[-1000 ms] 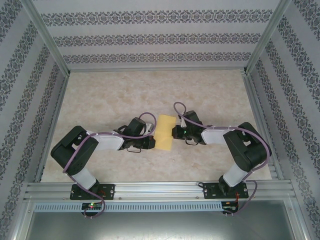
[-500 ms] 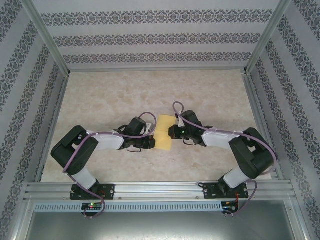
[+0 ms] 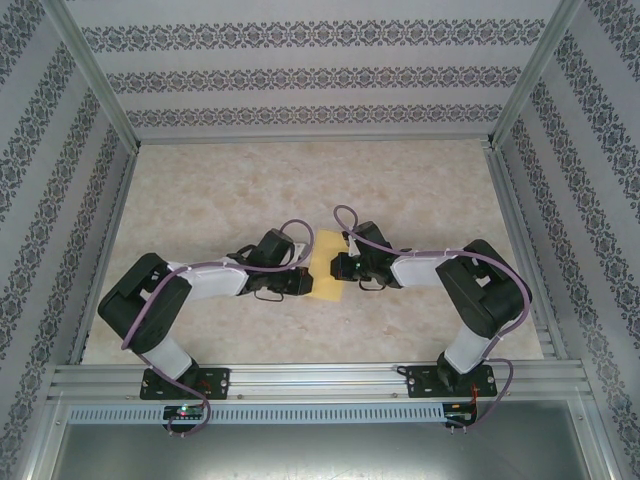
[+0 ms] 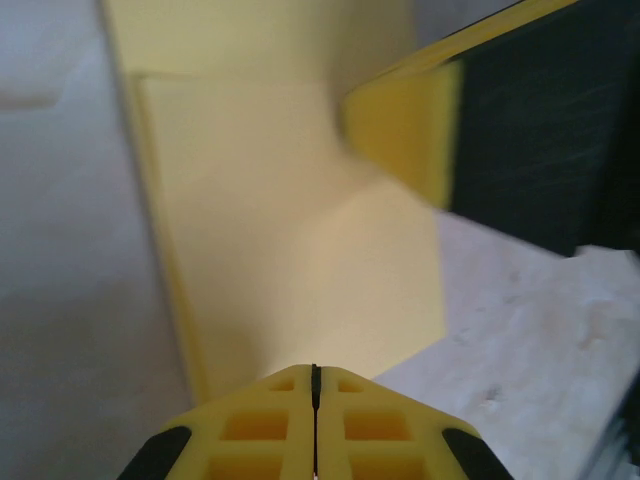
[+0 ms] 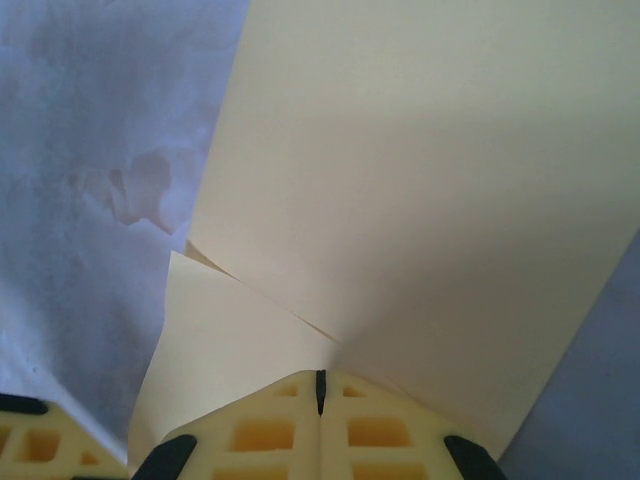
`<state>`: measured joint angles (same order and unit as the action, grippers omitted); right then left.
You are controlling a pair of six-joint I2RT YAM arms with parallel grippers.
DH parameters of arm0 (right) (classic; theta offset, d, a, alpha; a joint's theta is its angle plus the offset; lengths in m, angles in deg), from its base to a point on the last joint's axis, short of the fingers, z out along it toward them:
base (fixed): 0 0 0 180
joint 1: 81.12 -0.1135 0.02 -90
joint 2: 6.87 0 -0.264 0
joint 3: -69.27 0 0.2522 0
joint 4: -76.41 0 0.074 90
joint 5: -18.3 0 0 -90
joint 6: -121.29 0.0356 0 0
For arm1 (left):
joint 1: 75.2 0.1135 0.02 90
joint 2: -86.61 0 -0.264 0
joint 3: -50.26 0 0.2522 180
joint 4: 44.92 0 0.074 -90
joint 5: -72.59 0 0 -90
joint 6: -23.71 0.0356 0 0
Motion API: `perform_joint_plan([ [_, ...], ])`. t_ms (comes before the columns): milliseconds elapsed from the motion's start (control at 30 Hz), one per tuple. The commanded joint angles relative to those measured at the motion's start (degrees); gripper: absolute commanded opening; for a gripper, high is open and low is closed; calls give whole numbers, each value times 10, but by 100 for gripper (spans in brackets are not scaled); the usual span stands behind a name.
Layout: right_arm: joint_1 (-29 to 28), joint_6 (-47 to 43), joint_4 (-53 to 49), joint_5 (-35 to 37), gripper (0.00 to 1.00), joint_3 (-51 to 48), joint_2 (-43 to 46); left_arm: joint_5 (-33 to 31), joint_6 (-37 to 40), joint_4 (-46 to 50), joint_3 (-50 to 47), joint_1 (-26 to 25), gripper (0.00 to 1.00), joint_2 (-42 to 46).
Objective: Fold a paper plane with a square sheet of paper (fold left side to right side)
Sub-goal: Fold the triangle a second time at the center of the table.
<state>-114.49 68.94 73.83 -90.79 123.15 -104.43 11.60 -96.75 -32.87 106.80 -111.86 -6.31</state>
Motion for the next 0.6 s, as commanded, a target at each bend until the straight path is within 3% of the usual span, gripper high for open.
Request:
perform_joint_plan([
  [0,2,-7,-33,15,1,-1,-5,51,7,7,28,-1,8,2],
  [267,0,-10,-41,9,1,7,-13,64,26,7,71,0,7,-71],
  [567,0,-19,-58,14,1,7,-5,31,22,2,66,6,6,-103],
])
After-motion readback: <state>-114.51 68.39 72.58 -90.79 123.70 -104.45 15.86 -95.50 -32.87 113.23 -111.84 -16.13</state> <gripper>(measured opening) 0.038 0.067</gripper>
